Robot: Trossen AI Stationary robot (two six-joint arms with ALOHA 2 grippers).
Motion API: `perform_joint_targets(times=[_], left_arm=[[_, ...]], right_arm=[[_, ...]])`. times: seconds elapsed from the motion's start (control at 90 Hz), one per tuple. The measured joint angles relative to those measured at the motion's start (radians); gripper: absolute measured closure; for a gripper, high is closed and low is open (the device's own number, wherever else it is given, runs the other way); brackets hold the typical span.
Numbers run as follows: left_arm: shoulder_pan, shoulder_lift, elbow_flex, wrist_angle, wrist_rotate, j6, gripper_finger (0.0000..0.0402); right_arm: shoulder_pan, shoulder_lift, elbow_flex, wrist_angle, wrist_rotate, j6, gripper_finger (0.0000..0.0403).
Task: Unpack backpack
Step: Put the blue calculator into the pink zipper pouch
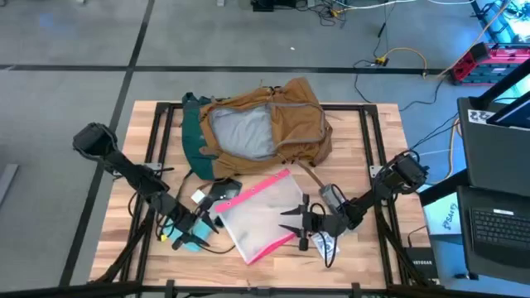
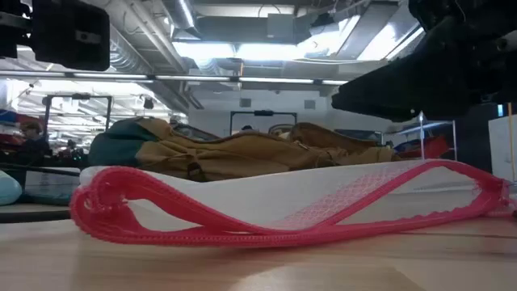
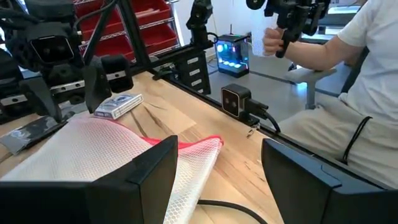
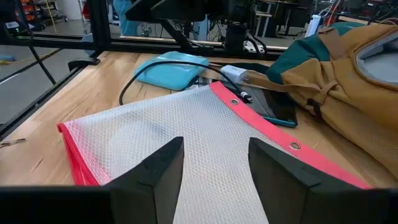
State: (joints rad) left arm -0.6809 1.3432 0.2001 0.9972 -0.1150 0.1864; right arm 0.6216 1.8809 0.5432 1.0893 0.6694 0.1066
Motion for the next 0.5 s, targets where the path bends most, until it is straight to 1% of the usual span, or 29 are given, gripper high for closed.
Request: perform_joint_targets(times=[0.167,0.333,0.5], left_arm=[[0.001,0.0,0.0,0.0,-0.001,0.004,0.0185],[0.001,0.0,0.0,0.0,-0.025,0.006,0.0185],[0.001,0.0,0.0,0.001,-0.044,0.008,0.0185]], right_arm=[[0.0,0.0,0.0,0.013,0.0,0.0,0.0237],[0.0,0.0,0.001,0.024,0.0,0.001,0.0237],[0.0,0.0,0.037,0.018,0.017,0.001,0.0237]])
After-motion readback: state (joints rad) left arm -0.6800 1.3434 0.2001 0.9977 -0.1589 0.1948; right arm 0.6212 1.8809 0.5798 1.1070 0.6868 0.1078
